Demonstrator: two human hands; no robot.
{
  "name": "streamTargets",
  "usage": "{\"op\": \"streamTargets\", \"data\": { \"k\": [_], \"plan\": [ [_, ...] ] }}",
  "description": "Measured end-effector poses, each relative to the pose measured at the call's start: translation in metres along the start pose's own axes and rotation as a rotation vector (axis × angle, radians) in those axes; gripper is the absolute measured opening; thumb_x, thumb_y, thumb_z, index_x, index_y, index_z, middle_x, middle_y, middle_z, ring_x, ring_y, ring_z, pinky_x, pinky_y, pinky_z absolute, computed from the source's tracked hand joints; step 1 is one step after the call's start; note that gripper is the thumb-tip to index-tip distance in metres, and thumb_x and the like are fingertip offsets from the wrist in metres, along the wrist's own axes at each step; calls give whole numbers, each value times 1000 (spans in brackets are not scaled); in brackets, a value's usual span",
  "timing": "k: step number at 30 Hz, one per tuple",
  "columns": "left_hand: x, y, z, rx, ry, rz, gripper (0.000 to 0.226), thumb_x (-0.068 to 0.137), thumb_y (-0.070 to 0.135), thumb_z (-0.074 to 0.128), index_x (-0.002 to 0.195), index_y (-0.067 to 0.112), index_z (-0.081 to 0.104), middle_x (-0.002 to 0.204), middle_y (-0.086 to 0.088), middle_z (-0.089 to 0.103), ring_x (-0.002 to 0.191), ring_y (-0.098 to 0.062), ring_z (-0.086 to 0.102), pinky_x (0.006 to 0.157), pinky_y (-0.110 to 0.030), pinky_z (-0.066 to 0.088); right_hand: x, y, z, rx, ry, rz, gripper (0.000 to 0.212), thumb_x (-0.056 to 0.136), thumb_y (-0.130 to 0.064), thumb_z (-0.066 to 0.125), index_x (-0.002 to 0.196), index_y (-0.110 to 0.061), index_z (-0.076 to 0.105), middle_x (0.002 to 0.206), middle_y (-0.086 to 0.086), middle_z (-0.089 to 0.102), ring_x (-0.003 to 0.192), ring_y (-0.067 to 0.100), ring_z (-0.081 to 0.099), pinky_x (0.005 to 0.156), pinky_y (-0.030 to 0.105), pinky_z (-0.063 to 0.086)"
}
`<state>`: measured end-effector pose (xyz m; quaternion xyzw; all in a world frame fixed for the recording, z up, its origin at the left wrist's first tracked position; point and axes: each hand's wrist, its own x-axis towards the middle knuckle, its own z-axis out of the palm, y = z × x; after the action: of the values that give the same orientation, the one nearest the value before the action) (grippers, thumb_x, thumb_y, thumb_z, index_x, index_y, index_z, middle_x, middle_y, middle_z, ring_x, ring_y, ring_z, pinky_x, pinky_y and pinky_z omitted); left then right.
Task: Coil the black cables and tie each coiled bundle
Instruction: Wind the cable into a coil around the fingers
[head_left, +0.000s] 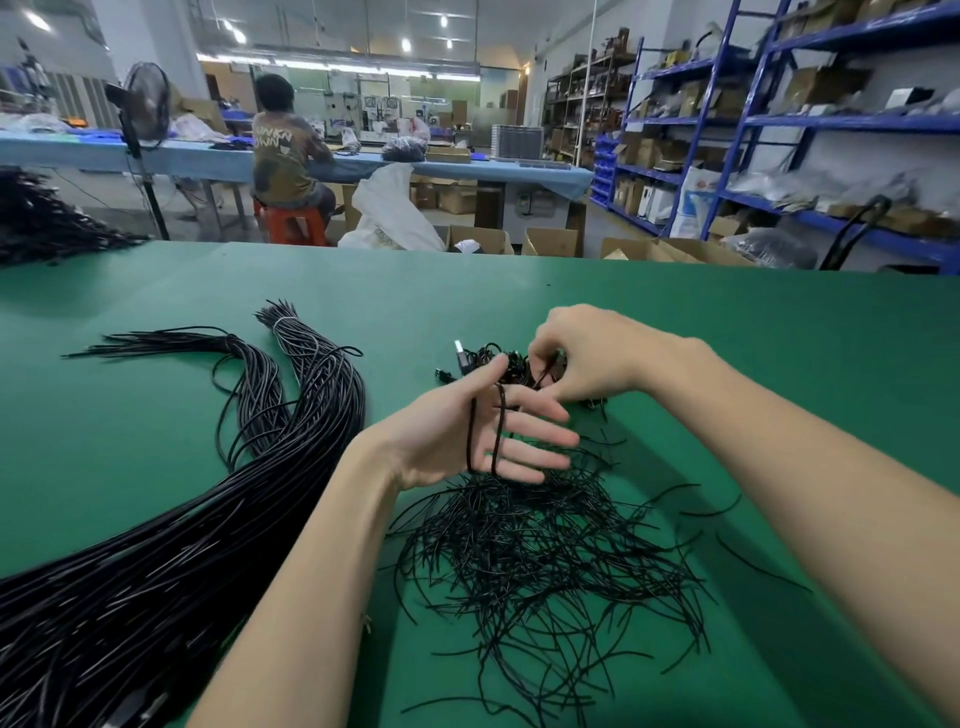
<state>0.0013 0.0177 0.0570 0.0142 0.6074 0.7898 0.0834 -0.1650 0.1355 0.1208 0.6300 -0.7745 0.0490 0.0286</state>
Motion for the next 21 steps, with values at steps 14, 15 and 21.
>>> {"op": "streamTargets", "data": {
  "k": [14, 15, 21],
  "plan": [
    [11, 0, -4, -161, 342, 170, 66, 105, 55, 17, 140, 12, 52, 125, -14, 67, 112, -40, 63, 102, -51, 49, -5, -47, -13, 334, 65, 192, 19, 101, -37, 57, 89, -30, 70, 68, -12, 66, 61, 0, 60, 55, 18, 39],
    [11, 2, -4, -224, 355, 215, 66, 105, 55, 17, 140, 10, 52, 117, -13, 69, 103, -36, 68, 95, -46, 54, -11, -51, -5, 424, 104, 209, 20, 104, -34, 54, 93, -27, 69, 63, -11, 67, 55, -1, 59, 53, 15, 40],
    [6, 3, -9, -400, 357, 364, 66, 106, 51, 19, 142, 4, 48, 133, -17, 64, 114, -35, 66, 80, -39, 59, -43, -61, 37, 710, 92, 248, 36, 109, -32, 40, 83, -18, 62, 56, -5, 61, 46, 13, 55, 50, 22, 43]
  ]
}}
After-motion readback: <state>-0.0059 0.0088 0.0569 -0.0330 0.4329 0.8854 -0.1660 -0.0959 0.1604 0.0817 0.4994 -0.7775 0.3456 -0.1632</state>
